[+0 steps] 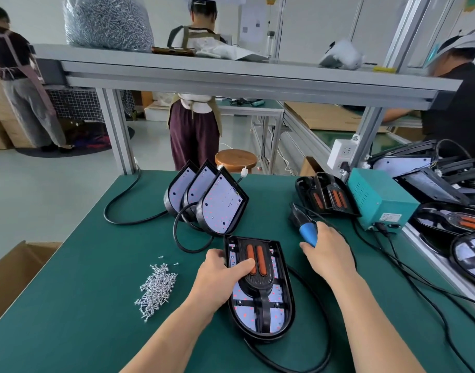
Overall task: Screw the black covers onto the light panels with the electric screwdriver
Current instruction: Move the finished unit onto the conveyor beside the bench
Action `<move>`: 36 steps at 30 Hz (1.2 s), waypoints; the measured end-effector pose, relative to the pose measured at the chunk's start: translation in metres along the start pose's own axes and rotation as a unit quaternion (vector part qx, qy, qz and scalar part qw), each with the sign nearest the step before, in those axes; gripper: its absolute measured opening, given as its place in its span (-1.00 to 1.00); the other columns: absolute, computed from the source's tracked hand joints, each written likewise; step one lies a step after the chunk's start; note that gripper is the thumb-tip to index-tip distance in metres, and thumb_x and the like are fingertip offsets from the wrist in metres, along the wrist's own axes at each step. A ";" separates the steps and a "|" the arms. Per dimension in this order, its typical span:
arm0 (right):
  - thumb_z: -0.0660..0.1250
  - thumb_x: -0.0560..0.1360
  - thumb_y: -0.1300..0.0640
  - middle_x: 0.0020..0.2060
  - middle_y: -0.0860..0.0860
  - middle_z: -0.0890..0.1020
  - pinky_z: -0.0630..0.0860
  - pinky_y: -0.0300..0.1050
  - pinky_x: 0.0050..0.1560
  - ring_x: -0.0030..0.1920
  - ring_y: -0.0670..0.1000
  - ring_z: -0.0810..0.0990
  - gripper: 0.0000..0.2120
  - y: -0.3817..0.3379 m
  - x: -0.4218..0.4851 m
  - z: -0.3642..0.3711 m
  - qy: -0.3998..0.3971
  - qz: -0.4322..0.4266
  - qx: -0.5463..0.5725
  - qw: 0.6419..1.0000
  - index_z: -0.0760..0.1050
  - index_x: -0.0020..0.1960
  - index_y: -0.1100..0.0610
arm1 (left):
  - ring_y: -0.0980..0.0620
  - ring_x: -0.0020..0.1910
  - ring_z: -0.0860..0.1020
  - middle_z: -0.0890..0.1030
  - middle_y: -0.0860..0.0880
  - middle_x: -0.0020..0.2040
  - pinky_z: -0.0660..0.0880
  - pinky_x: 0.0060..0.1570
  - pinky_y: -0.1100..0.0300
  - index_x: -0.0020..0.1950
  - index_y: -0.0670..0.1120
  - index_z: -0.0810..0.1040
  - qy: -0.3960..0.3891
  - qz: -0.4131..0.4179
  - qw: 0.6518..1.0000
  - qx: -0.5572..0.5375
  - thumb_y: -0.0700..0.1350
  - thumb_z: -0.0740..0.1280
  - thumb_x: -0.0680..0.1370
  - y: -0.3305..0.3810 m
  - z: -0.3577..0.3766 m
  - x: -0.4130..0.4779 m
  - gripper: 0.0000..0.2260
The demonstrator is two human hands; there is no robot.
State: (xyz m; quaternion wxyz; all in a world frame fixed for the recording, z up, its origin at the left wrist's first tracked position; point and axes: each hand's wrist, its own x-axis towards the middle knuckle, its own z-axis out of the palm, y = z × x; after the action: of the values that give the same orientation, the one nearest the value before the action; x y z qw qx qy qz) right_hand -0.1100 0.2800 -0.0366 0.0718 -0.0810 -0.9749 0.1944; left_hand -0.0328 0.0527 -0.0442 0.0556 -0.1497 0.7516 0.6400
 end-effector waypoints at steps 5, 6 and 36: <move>0.31 0.63 0.16 0.35 0.06 0.52 0.37 -0.07 0.31 0.34 0.10 0.49 -0.56 -0.011 -0.031 0.007 0.047 -0.107 0.126 0.985 0.40 0.50 0.17 | 0.11 0.01 0.63 0.63 0.07 0.06 0.54 -0.05 0.17 0.07 0.07 0.42 0.003 0.008 1.000 0.013 0.23 0.51 0.25 -0.001 -0.001 0.000 -0.48; 0.33 0.62 0.16 0.29 0.01 0.57 0.40 -0.12 0.31 0.31 0.04 0.53 -0.62 -0.013 -0.036 0.006 0.054 -0.130 0.156 0.978 0.48 0.43 0.14 | 0.08 0.02 0.63 0.63 0.06 0.06 0.56 0.02 0.11 0.10 0.04 0.43 0.005 0.008 1.000 0.015 0.24 0.50 0.22 -0.001 -0.001 0.000 -0.44; 0.35 0.58 0.20 -0.25 -0.20 0.72 0.49 -0.37 -0.21 -0.29 -0.23 0.59 -0.71 -0.013 -0.032 0.000 -0.049 -0.106 0.418 0.901 0.67 -0.15 -0.16 | -0.01 -0.50 0.53 0.60 -0.11 -0.31 0.45 -0.42 0.16 -0.11 0.08 0.55 0.160 0.142 0.974 -0.072 -0.07 0.17 0.67 -0.022 0.006 -0.003 -0.77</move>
State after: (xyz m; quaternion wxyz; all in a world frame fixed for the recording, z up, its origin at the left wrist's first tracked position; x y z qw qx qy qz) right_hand -0.0802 0.2623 -0.0348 0.0711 0.0703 -0.8094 0.5786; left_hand -0.0244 0.0558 -0.0647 -0.1676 -0.1452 0.7166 0.6613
